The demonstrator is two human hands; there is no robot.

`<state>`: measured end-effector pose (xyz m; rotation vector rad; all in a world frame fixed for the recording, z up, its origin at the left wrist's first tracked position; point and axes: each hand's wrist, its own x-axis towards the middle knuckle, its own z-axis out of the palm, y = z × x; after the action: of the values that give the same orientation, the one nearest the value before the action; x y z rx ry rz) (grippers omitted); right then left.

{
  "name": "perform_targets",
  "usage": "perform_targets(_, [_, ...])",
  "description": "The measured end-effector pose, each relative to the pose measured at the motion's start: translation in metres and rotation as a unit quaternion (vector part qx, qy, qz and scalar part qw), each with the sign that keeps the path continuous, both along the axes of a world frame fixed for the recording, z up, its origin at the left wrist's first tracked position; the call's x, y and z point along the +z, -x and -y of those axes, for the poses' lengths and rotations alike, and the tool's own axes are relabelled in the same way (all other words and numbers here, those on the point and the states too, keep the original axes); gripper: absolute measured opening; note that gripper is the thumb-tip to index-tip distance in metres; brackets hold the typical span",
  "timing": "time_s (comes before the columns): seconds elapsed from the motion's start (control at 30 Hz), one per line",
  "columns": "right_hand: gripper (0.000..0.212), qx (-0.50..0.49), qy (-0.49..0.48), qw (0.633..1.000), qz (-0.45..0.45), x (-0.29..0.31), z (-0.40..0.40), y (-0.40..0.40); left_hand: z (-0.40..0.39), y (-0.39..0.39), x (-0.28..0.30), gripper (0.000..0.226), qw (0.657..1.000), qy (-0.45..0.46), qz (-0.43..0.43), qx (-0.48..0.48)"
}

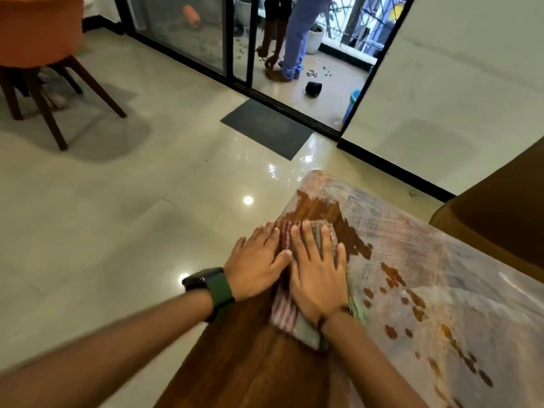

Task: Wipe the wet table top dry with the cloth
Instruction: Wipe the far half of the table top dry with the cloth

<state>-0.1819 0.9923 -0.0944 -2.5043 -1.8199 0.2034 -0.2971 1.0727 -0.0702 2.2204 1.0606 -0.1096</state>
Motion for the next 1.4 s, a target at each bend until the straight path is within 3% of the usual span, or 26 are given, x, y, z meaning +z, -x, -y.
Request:
perform_targets(0.2, [0.055, 0.093, -0.019, 0.996, -0.007, -0.003, 0.028, 0.006, -0.011, 0.026, -0.002, 0.059, 0.996, 0.042, 0.056, -0.063])
perform_targets(0.33, [0.062, 0.089, 0.001, 0.996, -0.002, 0.0, -0.006, -0.022, 0.0, 0.005, -0.012, 0.058, 0.988, 0.027, 0.153, 0.025])
perform_targets(0.5, [0.053, 0.012, 0.046, 0.999, 0.017, -0.001, -0.062, -0.07, -0.003, -0.065, -0.006, 0.06, 0.965, 0.008, 0.215, 0.147])
perform_targets(0.6, [0.054, 0.004, 0.046, 0.999, -0.001, 0.003, -0.068, -0.075, -0.004, -0.085, -0.007, 0.062, 0.928, -0.014, 0.276, 0.251])
perform_targets(0.73, [0.053, 0.109, -0.014, 0.994, 0.013, -0.003, -0.027, -0.041, 0.002, -0.079, -0.01, 0.058, 0.818, 0.033, 0.43, 0.38])
perform_targets(0.8, [0.052, 0.139, -0.036, 0.99, -0.002, -0.003, -0.015, -0.034, -0.001, -0.078, -0.012, 0.052, 0.787, 0.05, 0.465, 0.404])
perform_targets(0.93, [0.059, 0.136, 0.005, 0.991, -0.018, -0.002, -0.055, -0.068, -0.002, -0.081, -0.017, 0.064, 0.809, 0.02, 0.451, 0.376])
perform_targets(1.13, [0.052, 0.007, 0.006, 1.0, -0.021, 0.002, -0.127, -0.118, -0.007, -0.089, -0.021, 0.066, 0.873, -0.045, 0.368, 0.316])
perform_targets(1.23, [0.053, 0.0, 0.006, 0.999, -0.032, 0.001, -0.116, -0.106, -0.009, -0.093, -0.021, 0.074, 0.9, -0.067, 0.323, 0.285])
perform_targets(1.4, [0.062, 0.091, 0.012, 0.995, -0.028, 0.008, -0.037, -0.059, -0.024, -0.11, -0.021, 0.082, 0.919, -0.069, 0.284, 0.266])
